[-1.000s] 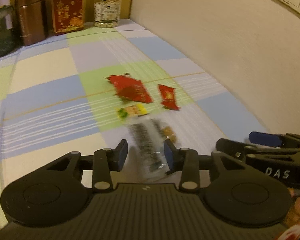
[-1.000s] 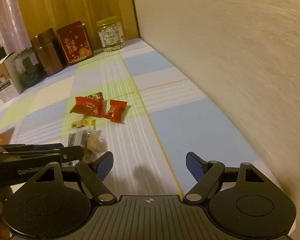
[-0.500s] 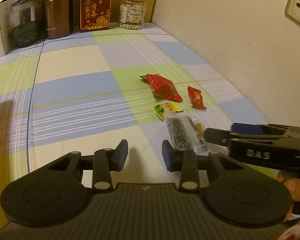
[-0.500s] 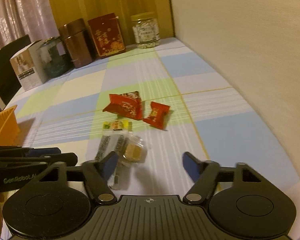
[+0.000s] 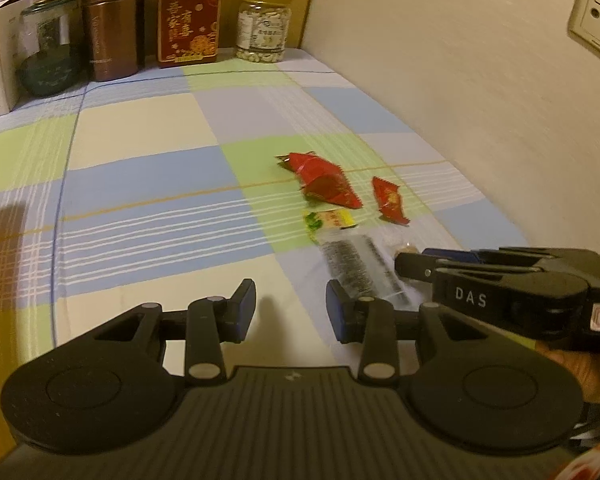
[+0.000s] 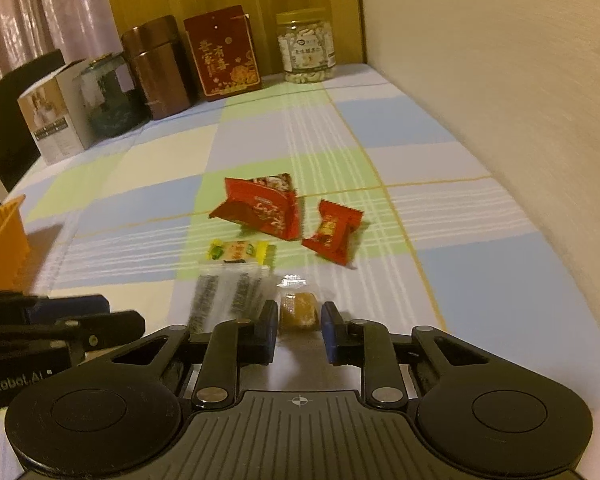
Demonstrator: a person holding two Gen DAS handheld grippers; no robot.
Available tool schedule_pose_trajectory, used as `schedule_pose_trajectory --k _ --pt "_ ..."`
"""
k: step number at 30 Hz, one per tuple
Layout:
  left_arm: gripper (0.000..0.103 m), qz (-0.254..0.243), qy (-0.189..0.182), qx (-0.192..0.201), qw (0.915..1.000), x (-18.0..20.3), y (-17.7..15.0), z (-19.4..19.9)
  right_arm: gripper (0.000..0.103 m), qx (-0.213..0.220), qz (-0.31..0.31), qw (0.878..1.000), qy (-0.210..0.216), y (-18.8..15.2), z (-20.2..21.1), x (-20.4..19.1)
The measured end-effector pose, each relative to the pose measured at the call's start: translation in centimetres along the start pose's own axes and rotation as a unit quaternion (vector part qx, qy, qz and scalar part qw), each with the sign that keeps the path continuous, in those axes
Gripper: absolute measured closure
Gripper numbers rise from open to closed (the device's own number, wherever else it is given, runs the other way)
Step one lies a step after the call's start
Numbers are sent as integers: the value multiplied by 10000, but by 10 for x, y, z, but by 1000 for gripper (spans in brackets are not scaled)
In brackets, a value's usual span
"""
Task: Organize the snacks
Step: 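Grasp the clear seaweed packet with the left tool while the right tool grasps the brown cookie packet, then carry both held packets over the orange tray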
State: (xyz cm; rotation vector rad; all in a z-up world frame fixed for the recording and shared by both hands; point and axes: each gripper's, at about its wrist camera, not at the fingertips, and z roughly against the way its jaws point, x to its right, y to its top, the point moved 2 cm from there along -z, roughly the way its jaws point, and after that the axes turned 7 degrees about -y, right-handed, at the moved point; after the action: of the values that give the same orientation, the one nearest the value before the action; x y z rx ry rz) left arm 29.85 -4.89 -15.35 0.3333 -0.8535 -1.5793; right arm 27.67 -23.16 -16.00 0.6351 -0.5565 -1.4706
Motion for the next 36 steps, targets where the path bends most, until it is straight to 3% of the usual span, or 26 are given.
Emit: schedule_pose_trajectory --k 2,6,13,16,21,36 --pt "66 -36 -71 4 10000 7 2 -5 80 25 -127 9999 -107 -2 6 10" --pt "45 -78 -179 8 9998 24 5 -19 81 57 -413 9988 -243 -6 19 30" --pt "44 -239 -38 -106 9997 49 9 -47 81 28 -608 9974 -382 -18 33 50" --pt "45 -378 158 -169 9990 53 8 -56 81 25 -631 9972 -398 -21 35 52" --pt "65 -614 305 -225 9974 53 1 -56 81 45 -654 9971 -394 -22 36 52" --pt "68 -235 443 -174 9986 30 -19 16 81 137 -644 9978 -75 -21 69 25"
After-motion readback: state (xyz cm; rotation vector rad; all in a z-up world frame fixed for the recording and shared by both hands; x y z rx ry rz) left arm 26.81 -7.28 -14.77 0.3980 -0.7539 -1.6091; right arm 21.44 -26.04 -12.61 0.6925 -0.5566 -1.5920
